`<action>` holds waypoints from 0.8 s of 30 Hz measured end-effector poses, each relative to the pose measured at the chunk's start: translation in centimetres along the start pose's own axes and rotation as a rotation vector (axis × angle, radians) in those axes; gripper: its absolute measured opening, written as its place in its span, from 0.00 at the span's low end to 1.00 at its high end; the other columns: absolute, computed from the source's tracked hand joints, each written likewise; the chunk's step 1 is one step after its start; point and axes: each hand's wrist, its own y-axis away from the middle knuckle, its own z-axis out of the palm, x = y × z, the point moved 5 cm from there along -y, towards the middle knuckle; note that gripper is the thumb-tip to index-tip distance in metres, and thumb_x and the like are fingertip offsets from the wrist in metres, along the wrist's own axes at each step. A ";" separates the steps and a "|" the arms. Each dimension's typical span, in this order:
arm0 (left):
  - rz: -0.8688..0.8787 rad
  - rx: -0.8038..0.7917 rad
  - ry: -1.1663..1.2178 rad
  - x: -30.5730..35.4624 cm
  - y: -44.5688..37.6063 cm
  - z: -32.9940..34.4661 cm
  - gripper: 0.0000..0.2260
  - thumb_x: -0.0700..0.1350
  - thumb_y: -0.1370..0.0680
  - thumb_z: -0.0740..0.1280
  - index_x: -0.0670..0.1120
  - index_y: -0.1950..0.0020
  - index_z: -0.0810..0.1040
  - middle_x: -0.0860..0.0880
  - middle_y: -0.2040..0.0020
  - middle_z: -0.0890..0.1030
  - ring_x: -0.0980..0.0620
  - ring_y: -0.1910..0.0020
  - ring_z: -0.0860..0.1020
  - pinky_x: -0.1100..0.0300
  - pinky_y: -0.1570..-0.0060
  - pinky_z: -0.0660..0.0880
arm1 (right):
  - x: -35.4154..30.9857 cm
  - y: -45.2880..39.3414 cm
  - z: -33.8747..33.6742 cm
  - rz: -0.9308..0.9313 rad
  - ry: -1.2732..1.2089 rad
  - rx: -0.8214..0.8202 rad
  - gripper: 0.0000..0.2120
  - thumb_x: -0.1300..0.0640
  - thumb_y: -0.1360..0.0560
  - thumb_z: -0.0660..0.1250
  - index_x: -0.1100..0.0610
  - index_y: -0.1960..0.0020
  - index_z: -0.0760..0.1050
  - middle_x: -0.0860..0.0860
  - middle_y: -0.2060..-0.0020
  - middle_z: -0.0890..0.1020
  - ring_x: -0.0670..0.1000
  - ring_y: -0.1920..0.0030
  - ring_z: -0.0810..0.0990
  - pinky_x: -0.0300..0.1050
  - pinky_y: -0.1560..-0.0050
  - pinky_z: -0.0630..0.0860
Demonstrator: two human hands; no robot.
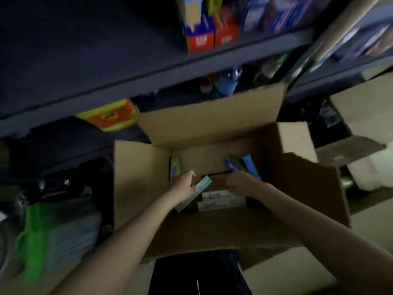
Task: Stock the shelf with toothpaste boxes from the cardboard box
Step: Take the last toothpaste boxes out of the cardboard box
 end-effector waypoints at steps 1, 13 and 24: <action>-0.013 -0.016 -0.011 -0.7 -1.5 1.3 0.15 0.39 0.21 0.59 0.43 0.34 0.66 0.44 0.35 0.70 0.46 0.39 0.72 0.53 0.40 0.70 | 0.0 -2.0 1.8 -0.012 -0.003 -0.022 0.20 0.59 0.21 0.59 0.62 0.31 0.66 0.60 0.34 0.72 0.58 0.34 0.71 0.48 0.36 0.67; -0.128 0.070 0.020 -10.7 -10.9 6.0 0.15 0.35 0.23 0.59 0.45 0.38 0.74 0.44 0.36 0.73 0.47 0.37 0.73 0.55 0.41 0.70 | -1.5 -18.4 11.0 -0.089 0.344 -0.037 0.26 0.60 0.23 0.63 0.60 0.28 0.61 0.57 0.30 0.64 0.59 0.34 0.70 0.52 0.40 0.72; 0.168 -0.047 0.022 -1.1 0.3 -3.6 0.23 0.36 0.23 0.63 0.45 0.28 0.63 0.42 0.30 0.63 0.44 0.35 0.69 0.63 0.44 0.66 | -0.1 -1.5 -8.1 0.053 -0.267 -0.274 0.19 0.57 0.23 0.65 0.66 0.36 0.69 0.52 0.67 0.82 0.43 0.76 0.79 0.34 0.72 0.76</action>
